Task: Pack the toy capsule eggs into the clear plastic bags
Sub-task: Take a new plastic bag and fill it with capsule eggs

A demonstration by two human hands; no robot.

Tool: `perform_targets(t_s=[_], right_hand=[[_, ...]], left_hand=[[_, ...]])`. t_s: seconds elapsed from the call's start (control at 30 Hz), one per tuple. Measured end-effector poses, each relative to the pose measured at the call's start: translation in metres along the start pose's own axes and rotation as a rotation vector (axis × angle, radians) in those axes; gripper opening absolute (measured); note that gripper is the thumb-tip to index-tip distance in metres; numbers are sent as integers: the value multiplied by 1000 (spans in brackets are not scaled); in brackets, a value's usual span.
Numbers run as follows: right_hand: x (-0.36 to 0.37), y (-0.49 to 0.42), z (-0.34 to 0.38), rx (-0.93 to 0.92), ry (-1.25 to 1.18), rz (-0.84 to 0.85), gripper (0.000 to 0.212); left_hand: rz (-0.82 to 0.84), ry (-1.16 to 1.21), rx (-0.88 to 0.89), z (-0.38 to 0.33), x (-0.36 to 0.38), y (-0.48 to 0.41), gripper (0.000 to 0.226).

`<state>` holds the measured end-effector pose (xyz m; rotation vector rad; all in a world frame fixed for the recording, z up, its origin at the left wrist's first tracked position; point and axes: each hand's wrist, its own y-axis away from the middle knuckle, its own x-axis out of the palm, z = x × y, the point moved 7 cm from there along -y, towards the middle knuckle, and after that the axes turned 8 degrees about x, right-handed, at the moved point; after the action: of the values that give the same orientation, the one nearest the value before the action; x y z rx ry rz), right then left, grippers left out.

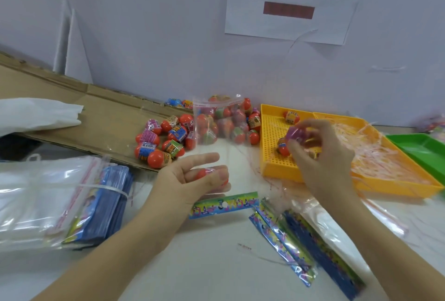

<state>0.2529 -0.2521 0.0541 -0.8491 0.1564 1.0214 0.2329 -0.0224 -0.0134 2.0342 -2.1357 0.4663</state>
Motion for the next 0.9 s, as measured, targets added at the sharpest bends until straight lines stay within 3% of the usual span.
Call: perform_targets(t_s=[0.1, 0.2, 0.3, 0.47, 0.7, 0.9], right_hand=[[-15, 1, 32, -104, -354, 41, 43], [-12, 6, 64, -194, -444, 124, 40], [-8, 11, 86, -235, -406, 168, 39], [2, 8, 103, -305, -26, 179, 33], [15, 6, 95, -235, 70, 328, 10], [23, 0, 84, -101, -19, 471, 25]], left_hand=[[29, -45, 19, -1, 4, 1, 66], [52, -61, 31, -1, 7, 2, 63], [67, -94, 42, -2, 8, 4, 66], [131, -133, 62, -2, 11, 7, 66], [167, -142, 62, -4, 15, 9, 64], [159, -90, 31, -6, 17, 9, 51]])
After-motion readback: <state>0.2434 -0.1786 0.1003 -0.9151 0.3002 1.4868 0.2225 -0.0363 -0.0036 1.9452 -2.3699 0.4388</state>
